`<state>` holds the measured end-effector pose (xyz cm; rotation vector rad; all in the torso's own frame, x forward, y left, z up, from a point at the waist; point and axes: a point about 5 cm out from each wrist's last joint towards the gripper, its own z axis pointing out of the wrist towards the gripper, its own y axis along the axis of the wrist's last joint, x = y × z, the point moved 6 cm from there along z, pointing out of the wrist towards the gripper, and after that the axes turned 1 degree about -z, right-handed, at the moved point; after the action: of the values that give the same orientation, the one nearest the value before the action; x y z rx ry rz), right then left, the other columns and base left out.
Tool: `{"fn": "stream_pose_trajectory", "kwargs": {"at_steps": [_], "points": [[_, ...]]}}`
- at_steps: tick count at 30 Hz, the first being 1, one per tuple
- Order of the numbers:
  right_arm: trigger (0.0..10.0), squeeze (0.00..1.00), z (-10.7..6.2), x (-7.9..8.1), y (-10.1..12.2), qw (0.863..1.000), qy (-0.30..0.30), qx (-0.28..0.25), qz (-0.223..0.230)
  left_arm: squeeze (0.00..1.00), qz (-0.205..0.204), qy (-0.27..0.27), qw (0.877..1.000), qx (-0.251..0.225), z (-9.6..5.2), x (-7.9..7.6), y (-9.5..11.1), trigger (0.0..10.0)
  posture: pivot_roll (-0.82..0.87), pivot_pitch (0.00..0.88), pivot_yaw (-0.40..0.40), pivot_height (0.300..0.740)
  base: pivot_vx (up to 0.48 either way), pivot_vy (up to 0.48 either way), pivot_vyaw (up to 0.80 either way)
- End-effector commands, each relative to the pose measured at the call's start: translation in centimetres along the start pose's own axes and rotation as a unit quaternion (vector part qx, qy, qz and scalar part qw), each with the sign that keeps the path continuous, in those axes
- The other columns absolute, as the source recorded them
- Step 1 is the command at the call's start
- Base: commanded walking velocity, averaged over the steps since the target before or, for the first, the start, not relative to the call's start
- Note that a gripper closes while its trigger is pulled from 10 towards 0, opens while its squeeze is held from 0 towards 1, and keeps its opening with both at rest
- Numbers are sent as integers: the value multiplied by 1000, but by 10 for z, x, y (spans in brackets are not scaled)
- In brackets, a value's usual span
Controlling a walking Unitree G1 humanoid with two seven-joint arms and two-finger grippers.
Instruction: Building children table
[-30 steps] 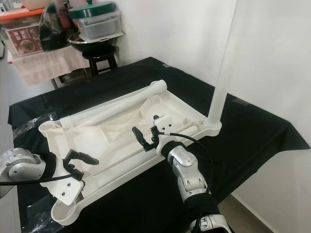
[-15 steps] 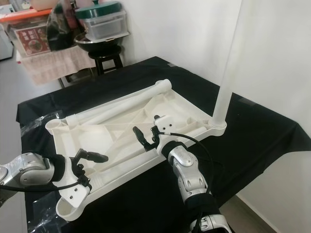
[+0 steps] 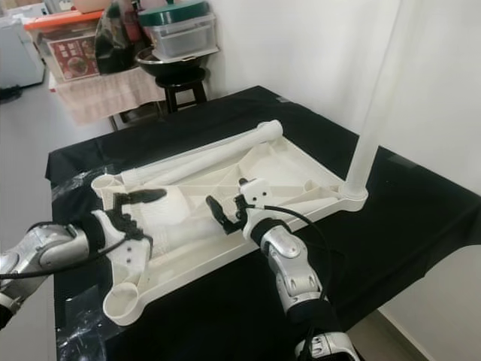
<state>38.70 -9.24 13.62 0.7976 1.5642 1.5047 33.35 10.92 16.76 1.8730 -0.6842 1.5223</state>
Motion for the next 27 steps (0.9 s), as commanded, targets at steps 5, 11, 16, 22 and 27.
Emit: {"fn": "stream_pose_trajectory", "kwargs": {"at_steps": [5,11,16,22,27], "points": [[10000,0,0,0,-1,1000,-2,4,2,0,-22,29,999,-27,6,7,11,10000,-111,0,78,740,0,0,0],[10000,0,-2,-20,-4,999,-43,17,-11,0,-92,-14,993,-78,12,-17,35,10000,-114,0,76,740,0,0,0],[10000,0,-3,-31,-6,997,-68,25,-19,0,-114,-50,987,-105,11,-30,48,10000,-123,0,77,740,0,0,0],[10000,0,-6,-47,-10,993,-107,38,-26,0,-126,-88,981,-120,7,-39,53,0,-126,0,79,740,0,0,0],[10000,0,-10,-60,-11,989,-142,43,-26,0,-122,-108,979,-120,6,-43,52,0,-127,0,81,740,0,0,0]]}}
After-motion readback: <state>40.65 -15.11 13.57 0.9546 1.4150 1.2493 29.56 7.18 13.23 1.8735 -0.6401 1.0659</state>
